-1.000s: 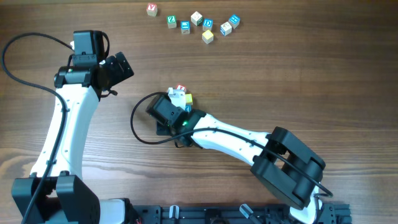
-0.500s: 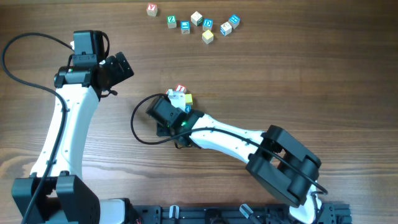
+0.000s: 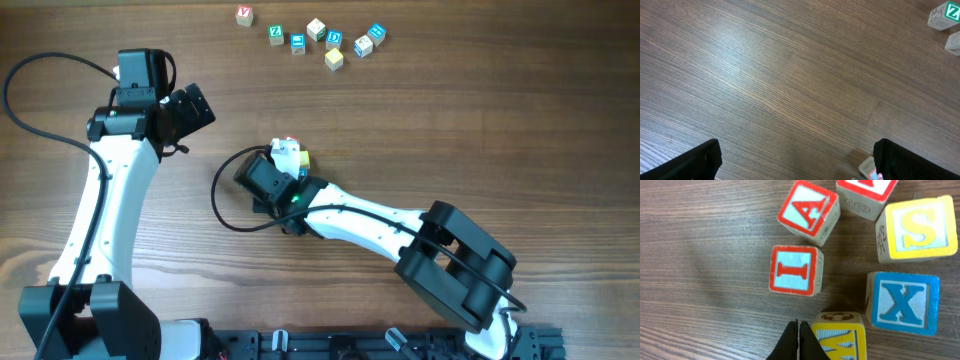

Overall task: Form a circle
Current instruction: 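Lower the yellow 'M' block onto the table below the red 'I' and blue 'X'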

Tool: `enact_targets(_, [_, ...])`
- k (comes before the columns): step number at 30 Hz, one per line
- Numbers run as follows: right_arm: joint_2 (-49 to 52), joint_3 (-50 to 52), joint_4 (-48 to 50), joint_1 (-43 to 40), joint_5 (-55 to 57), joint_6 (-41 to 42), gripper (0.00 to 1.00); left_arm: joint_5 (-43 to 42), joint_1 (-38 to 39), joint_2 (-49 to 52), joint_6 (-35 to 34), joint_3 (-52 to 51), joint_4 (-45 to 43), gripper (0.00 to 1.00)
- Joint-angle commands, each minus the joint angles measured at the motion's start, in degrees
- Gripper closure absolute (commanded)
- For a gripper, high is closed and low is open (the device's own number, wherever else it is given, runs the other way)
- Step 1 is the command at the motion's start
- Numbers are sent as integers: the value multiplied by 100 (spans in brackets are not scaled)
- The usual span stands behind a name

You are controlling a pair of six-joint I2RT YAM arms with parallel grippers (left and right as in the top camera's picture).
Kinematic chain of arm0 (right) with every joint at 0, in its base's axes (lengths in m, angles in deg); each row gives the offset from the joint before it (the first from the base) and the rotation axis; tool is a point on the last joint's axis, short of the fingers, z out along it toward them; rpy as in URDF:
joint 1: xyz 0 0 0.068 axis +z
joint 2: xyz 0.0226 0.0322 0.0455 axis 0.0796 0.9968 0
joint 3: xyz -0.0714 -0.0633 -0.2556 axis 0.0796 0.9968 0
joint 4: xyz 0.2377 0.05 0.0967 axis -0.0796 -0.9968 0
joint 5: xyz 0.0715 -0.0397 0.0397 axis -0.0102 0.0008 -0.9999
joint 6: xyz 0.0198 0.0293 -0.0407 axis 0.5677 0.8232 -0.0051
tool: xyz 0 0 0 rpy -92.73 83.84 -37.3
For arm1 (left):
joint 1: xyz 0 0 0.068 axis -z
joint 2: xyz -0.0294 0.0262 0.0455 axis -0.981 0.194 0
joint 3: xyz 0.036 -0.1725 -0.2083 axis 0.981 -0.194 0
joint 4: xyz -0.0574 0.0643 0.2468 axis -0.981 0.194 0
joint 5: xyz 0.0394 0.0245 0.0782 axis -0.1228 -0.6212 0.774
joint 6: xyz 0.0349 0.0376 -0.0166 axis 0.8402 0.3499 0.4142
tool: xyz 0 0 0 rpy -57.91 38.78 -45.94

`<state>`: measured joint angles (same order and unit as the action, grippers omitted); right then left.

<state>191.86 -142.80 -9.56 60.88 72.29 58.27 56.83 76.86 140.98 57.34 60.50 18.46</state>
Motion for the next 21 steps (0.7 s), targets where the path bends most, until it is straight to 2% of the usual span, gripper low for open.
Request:
enact_targets(1, [2,-7,203,-4,-116,-402,96,76,-15,-61,-57,55,2,0])
enact_targets(3, [-133,-7,389,-4,-382,-697,96,79,-15,-61,-55,55,2,0])
enact_targets(10, [-793,-7,-50,-9,-343,-614,96,76,-15,-61,-57,55,0,0])
enact_targets(15, [-772,9,-1005,26,-564,-52,96,79,-15,-61,-55,55,0,0])
enact_targets(21, [-393,11,-1187,50,-1054,-37,96,79,-15,-61,-57,55,2,0])
